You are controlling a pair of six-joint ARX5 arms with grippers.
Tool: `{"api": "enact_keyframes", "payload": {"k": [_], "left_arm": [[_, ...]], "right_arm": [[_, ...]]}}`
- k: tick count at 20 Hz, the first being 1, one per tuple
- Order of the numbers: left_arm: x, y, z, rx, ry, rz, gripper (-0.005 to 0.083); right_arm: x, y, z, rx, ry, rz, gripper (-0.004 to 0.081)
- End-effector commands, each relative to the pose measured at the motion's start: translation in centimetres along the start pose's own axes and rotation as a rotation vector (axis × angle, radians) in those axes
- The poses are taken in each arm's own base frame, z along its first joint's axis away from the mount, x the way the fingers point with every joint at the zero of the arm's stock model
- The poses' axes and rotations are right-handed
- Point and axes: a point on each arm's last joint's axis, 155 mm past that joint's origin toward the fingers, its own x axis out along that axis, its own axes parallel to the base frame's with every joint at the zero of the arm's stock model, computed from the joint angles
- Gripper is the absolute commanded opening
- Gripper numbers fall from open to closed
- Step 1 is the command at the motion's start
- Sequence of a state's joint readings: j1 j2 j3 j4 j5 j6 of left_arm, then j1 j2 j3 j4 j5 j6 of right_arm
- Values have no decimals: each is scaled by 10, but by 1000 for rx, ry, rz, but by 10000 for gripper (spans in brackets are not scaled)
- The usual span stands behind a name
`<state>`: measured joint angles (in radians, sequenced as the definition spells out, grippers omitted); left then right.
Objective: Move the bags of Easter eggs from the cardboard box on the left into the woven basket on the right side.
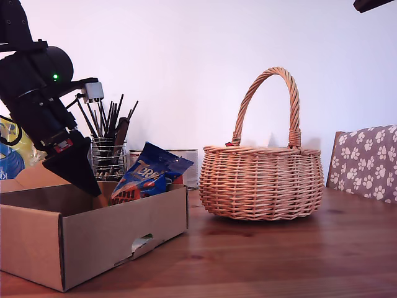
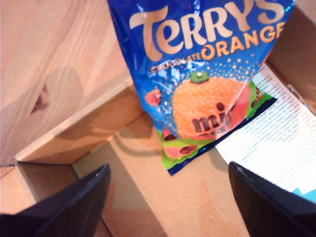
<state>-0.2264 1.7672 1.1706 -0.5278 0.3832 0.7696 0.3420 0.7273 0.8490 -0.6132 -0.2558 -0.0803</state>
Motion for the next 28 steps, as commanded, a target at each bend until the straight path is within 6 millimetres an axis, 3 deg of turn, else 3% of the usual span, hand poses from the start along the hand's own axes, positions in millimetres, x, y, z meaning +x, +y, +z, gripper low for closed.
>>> {"api": "enact_keyframes", "payload": {"k": [1,8,11,17,24,28], "left_arm": [[-19,0,22,-14,-60,51,659],[-19,0,22,-14,-61,50,659],[-24,-5,33,12,-80,51,659],[-46,-13,73,98,-127,53,654],[-87,-6,143,212,-264,99,654],[-90,-2,163,214,-288,64,654]], "right_arm": [[3,-2,-8,10,17,-6,-5],[7,-2,-10,12,31,-3,-5],[7,-2,-10,12,31,-3,-5],[7,-2,-10,13,32,-3,-5],[7,-2,-10,12,31,-3,-5],[7,-2,-10,12,31,-3,-5]]}}
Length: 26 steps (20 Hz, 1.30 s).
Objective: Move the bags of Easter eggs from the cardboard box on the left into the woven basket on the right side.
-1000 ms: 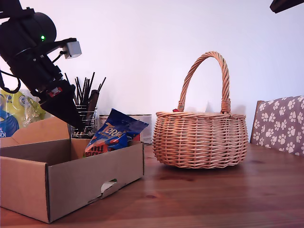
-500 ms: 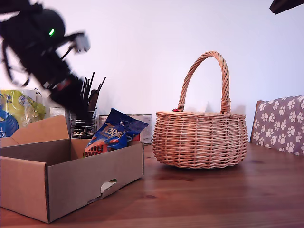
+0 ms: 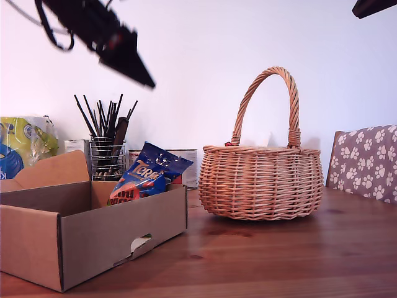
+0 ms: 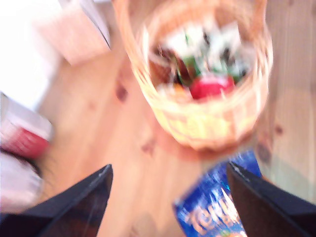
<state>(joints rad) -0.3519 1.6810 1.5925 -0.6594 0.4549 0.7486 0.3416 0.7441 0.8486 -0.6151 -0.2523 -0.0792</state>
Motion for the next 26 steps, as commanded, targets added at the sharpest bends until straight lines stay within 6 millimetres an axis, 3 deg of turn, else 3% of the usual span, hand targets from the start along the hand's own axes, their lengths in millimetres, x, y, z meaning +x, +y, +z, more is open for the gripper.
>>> {"api": "enact_keyframes", "payload": {"k": [1,5,8,11,13,21,26], "left_arm": [[24,0,-14,-22,35,-46,654],[51,7,-30,-56,86,-96,654],[77,5,-53,-92,128,-155,654],[92,-8,-92,-171,217,-231,654],[91,-21,-108,-217,272,-282,654],[83,-66,-107,-311,303,-453,654],[83,-72,-112,-329,322,-477,653]], "right_arm": [[3,-1,-6,6,13,0,-5],[3,-1,-6,6,12,0,-5],[3,-1,-6,5,12,0,-5],[3,-1,-6,3,12,0,-6],[3,-1,-6,3,12,0,-6],[3,-1,2,-5,-21,-3,-6],[6,-3,10,-11,-47,-5,-6]]}}
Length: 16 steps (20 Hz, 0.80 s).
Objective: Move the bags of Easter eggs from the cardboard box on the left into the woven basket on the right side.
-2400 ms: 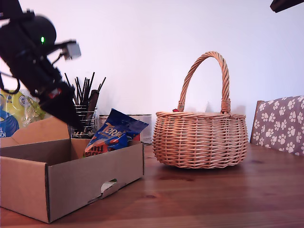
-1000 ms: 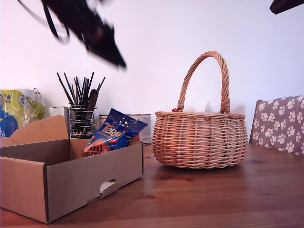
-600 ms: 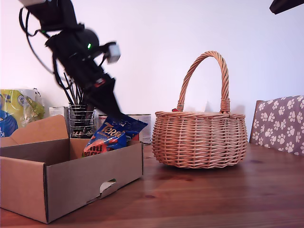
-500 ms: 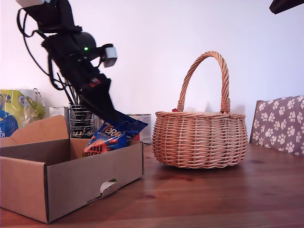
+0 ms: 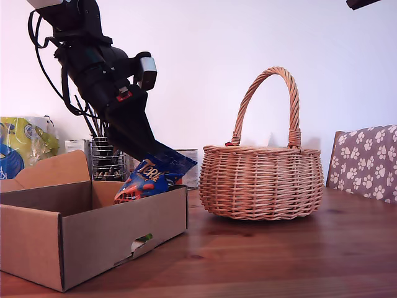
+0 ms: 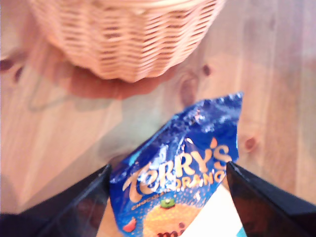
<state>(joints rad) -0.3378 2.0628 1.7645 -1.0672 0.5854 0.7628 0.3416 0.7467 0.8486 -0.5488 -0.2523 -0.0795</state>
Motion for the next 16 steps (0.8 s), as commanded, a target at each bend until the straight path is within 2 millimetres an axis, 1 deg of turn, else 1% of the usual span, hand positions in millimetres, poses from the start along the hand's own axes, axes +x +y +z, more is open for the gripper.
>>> {"api": "enact_keyframes", "payload": {"k": [1,3,5,7,11,13,16], "left_arm": [[14,6,-8,-22,15,-26,642],[28,15,-11,-15,14,-25,620],[40,18,-19,-14,31,-48,616],[46,12,-15,19,0,-95,612],[45,7,3,56,-96,-133,593],[43,0,6,47,-117,-169,507],[42,-8,4,24,-114,-202,337]], "right_arm": [[6,-1,-6,6,16,0,-6],[8,-2,-8,7,22,1,-6],[9,-2,-10,10,31,2,-6],[10,-2,-11,11,36,2,-6],[13,-3,-12,14,46,3,-6],[15,-3,-13,15,50,3,-6],[16,-3,-14,16,54,4,-6]]}}
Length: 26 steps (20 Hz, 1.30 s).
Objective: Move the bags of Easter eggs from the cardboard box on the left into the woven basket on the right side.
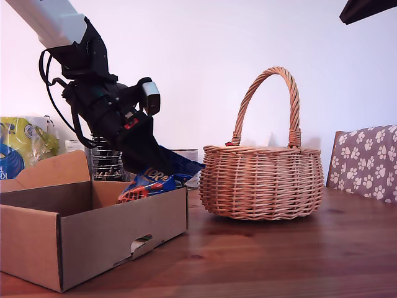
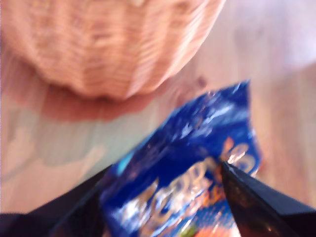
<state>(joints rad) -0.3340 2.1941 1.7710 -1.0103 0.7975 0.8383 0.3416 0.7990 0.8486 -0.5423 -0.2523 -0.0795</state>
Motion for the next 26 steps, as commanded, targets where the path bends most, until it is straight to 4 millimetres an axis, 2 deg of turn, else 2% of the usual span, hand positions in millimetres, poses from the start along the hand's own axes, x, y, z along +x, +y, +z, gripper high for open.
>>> {"api": "enact_keyframes", "payload": {"k": [1,3,5,7,11,13,19,21,24,26], "left_arm": [[3,-4,-4,-11,6,-22,268],[2,-4,-5,-17,7,-22,142],[1,-2,-7,-19,11,-15,86],[-1,1,-7,-17,6,-8,-31],[-8,3,-9,-24,1,-11,-21],[-18,-1,-4,-50,-18,-29,-21],[-75,-12,41,-207,-174,-92,-21],[-81,-13,42,-231,-169,-90,-21],[-80,-17,35,-258,-134,-93,-21],[-81,-19,40,-253,-160,-110,-21]], "right_arm": [[4,-1,-5,5,9,0,-6],[4,-1,-5,5,7,0,-6],[4,-1,-5,7,8,0,-6],[4,-1,-5,7,8,0,-6],[5,-1,-6,8,11,0,-6],[5,-1,-5,8,11,0,-6],[5,-1,-6,8,11,0,-6],[5,-1,-6,8,11,0,-6],[5,-1,-6,8,12,0,-6],[5,-1,-6,8,12,0,-5]]}}
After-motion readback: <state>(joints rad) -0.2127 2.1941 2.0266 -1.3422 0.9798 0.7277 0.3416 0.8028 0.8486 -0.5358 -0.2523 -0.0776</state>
